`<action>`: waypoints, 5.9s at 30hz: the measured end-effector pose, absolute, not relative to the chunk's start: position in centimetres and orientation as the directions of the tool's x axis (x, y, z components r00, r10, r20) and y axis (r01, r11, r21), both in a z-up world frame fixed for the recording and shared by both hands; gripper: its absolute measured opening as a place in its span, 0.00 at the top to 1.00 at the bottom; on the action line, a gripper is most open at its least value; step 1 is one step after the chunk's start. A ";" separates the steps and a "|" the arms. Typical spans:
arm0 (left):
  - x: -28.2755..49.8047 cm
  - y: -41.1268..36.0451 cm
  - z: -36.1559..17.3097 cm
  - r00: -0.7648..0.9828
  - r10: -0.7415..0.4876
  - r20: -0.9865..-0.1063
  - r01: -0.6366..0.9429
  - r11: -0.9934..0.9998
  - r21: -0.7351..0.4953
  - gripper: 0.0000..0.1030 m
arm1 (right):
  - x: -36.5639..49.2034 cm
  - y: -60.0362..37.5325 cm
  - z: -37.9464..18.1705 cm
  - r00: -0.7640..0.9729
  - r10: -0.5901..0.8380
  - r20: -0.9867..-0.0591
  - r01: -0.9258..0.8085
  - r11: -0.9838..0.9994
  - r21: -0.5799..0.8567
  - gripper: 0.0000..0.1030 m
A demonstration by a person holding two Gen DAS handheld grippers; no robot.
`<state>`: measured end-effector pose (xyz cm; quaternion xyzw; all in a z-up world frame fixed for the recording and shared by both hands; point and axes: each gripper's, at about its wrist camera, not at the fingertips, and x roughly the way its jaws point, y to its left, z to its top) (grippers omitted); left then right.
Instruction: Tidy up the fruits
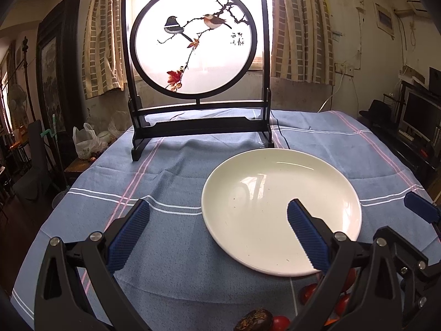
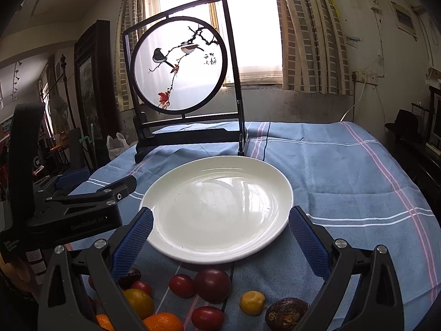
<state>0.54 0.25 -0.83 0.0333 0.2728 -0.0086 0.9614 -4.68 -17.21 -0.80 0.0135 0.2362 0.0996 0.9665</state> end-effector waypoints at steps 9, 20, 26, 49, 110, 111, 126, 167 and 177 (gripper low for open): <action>0.6 0.2 -0.8 0.850 -0.001 -0.526 0.039 0.997 0.060 0.05 | -4.7 -17.1 -0.9 0.871 0.197 -0.449 -0.185 0.980 0.071 0.04; 0.6 0.2 -0.9 0.848 -0.001 -0.531 0.042 0.997 0.065 0.05 | -4.8 -17.0 -1.0 0.872 0.197 -0.448 -0.187 0.980 0.067 0.04; 0.6 0.2 -0.9 0.848 0.000 -0.531 0.042 0.997 0.066 0.05 | -4.7 -17.0 -1.0 0.871 0.198 -0.449 -0.187 0.980 0.069 0.04; 0.6 0.2 -0.9 0.848 0.000 -0.531 0.042 0.997 0.067 0.05 | -4.7 -16.7 -1.1 0.870 0.199 -0.452 -0.190 0.980 0.066 0.03; -8.9 6.5 -1.6 0.787 -0.136 -0.602 0.248 0.963 0.107 0.05 | -12.1 -20.4 -1.0 0.726 0.327 -0.605 -0.336 0.936 0.102 0.04; -10.0 6.6 -2.2 0.771 -0.153 -0.618 0.286 0.951 0.121 0.05 | -13.1 -20.5 -1.2 0.722 0.324 -0.612 -0.349 0.933 0.083 0.04; -15.2 5.1 -8.5 0.583 -0.231 -0.779 0.532 0.833 0.151 0.05 | -16.0 -20.0 -6.8 0.518 0.233 -0.823 -0.442 0.896 -0.024 0.53; 4.2 -1.1 -1.2 0.574 -0.228 -0.787 0.347 0.938 -0.019 0.62 | -0.3 -17.7 0.2 0.657 0.284 -0.698 -0.400 0.917 -0.004 0.75; 8.7 -2.9 -5.0 0.514 -0.147 -0.845 0.310 0.950 0.023 0.60 | 6.4 -16.9 -3.4 0.600 0.224 -0.768 -0.360 0.933 -0.010 0.73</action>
